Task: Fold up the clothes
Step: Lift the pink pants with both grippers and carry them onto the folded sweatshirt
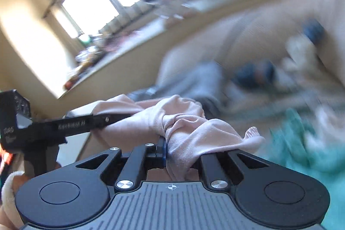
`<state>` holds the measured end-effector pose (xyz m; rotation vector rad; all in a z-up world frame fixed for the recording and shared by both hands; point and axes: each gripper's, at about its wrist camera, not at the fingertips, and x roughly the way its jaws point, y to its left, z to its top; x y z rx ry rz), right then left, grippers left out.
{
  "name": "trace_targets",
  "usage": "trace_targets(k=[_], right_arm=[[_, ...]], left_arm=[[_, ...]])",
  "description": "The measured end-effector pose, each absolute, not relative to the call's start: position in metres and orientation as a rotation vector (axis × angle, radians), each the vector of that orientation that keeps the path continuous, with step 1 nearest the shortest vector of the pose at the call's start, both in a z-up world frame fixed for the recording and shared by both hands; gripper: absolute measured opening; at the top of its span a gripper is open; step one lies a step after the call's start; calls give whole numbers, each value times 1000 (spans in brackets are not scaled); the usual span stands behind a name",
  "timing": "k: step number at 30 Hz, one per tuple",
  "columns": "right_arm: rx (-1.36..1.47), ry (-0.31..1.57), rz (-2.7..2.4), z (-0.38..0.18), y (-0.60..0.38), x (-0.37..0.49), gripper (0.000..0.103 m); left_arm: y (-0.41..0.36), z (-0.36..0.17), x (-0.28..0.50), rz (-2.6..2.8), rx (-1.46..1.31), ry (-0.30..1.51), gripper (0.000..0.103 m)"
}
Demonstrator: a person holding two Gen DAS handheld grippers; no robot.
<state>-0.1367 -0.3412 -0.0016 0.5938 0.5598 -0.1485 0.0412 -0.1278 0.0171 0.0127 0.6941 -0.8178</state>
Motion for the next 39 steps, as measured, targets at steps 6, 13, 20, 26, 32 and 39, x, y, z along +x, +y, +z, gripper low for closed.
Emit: trace_targets(k=[6, 13, 20, 26, 32, 39], right_arm=[[449, 643, -29, 2, -330, -83, 13], [639, 1024, -7, -103, -343, -71, 29], [863, 931, -49, -113, -355, -118, 58], [930, 883, 6, -114, -346, -118, 72], [861, 935, -11, -126, -340, -86, 72], [823, 968, 35, -134, -317, -54, 78]], left_arm=[[-95, -24, 47, -630, -43, 860, 14], [-62, -104, 47, -450, 9, 1165, 24], [-39, -103, 53, -439, -10, 1159, 69], [-28, -91, 64, -551, -15, 1089, 88], [-56, -121, 95, -629, -13, 1165, 87], [-78, -145, 106, -657, -47, 1225, 49]])
